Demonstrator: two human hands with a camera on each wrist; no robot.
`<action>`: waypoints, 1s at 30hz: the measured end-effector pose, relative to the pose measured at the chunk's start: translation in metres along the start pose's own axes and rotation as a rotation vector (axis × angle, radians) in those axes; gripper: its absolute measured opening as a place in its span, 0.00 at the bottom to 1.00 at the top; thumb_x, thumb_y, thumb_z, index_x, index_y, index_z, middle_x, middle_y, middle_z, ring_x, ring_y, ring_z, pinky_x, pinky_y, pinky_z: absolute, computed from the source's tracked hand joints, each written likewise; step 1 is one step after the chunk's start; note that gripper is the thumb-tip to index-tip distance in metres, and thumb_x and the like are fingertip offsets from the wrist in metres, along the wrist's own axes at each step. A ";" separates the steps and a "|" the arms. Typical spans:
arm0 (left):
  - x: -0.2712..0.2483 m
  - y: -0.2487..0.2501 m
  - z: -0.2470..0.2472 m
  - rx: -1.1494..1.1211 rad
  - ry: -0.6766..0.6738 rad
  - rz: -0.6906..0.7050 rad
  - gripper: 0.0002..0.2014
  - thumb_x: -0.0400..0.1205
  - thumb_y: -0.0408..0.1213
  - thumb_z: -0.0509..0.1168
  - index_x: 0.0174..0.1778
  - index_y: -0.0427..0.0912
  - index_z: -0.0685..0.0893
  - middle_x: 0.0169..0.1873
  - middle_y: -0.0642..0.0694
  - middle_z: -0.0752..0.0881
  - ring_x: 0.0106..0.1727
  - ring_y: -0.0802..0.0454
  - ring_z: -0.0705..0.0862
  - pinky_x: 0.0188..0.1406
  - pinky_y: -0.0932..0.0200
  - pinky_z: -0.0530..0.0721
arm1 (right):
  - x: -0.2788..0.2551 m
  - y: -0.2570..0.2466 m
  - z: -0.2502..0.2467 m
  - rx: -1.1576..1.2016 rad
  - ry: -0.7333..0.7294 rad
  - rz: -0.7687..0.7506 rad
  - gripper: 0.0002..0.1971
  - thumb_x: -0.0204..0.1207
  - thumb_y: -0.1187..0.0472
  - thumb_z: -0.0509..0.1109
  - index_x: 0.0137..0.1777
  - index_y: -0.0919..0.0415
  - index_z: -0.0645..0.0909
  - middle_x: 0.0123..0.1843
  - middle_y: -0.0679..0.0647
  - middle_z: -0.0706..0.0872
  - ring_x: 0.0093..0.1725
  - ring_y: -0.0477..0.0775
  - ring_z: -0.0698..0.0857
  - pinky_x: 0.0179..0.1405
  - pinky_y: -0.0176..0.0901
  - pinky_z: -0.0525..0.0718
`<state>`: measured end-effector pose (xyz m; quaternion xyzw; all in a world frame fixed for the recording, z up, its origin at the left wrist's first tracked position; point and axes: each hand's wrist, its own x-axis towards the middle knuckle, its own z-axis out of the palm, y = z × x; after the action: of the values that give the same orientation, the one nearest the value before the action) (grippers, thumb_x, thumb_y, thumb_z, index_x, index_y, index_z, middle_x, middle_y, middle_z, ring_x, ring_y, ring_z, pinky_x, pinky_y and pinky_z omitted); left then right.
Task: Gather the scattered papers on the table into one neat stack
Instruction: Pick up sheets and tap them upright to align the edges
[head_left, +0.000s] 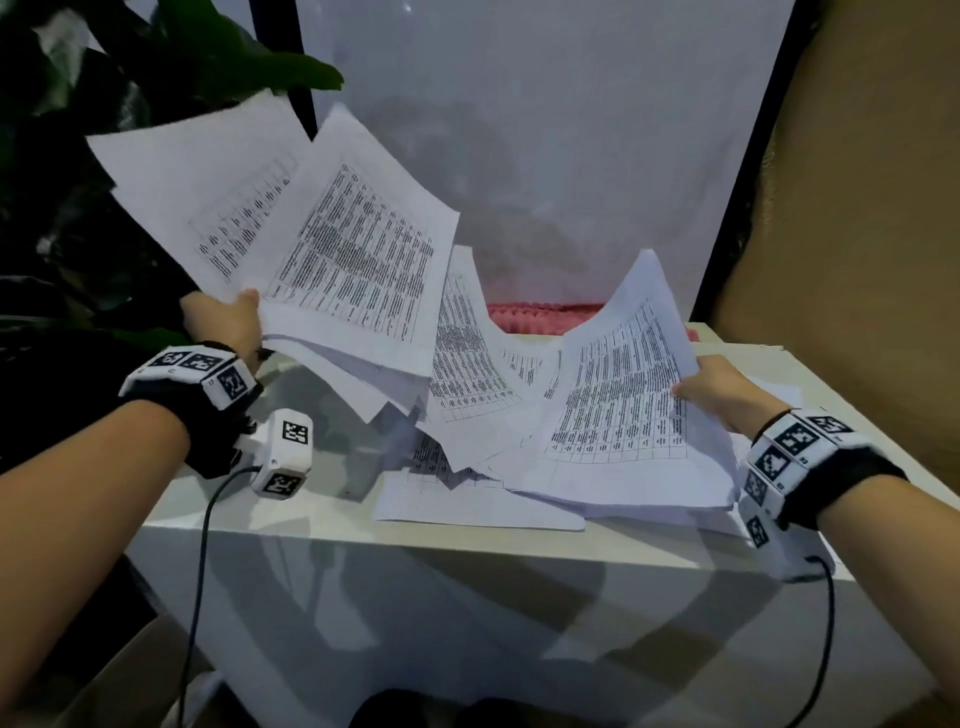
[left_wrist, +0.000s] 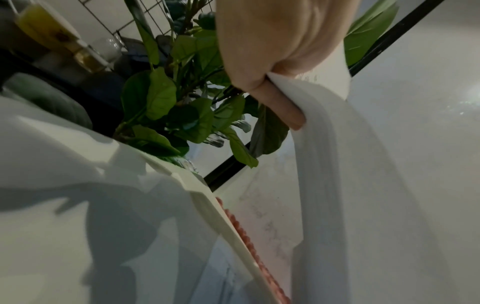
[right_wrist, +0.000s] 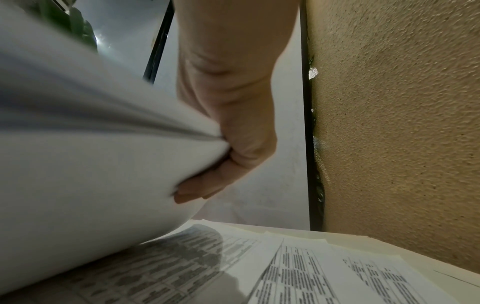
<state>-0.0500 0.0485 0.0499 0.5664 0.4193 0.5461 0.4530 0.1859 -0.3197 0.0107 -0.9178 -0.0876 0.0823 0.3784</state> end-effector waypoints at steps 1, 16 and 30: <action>-0.001 0.001 0.003 -0.033 0.023 0.000 0.24 0.79 0.31 0.65 0.71 0.29 0.71 0.70 0.38 0.78 0.71 0.46 0.78 0.70 0.60 0.75 | 0.001 -0.002 0.000 0.019 0.005 -0.014 0.15 0.78 0.73 0.63 0.64 0.73 0.76 0.52 0.67 0.81 0.51 0.66 0.81 0.51 0.51 0.81; -0.028 0.029 0.035 -0.141 -0.096 -0.025 0.25 0.79 0.36 0.67 0.70 0.27 0.73 0.68 0.41 0.79 0.67 0.46 0.80 0.65 0.56 0.79 | -0.016 -0.040 -0.003 0.304 0.065 -0.153 0.15 0.79 0.74 0.61 0.64 0.72 0.75 0.40 0.58 0.78 0.39 0.57 0.77 0.31 0.41 0.76; -0.106 -0.001 0.069 -0.324 -0.752 -0.543 0.14 0.86 0.35 0.57 0.61 0.28 0.77 0.47 0.38 0.89 0.40 0.45 0.88 0.31 0.58 0.89 | -0.029 -0.058 0.006 0.930 -0.290 -0.235 0.12 0.82 0.74 0.57 0.51 0.65 0.82 0.39 0.50 0.92 0.34 0.46 0.90 0.35 0.35 0.90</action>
<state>0.0130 -0.0583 0.0242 0.5168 0.2691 0.2242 0.7812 0.1506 -0.2815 0.0502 -0.6151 -0.1961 0.1961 0.7380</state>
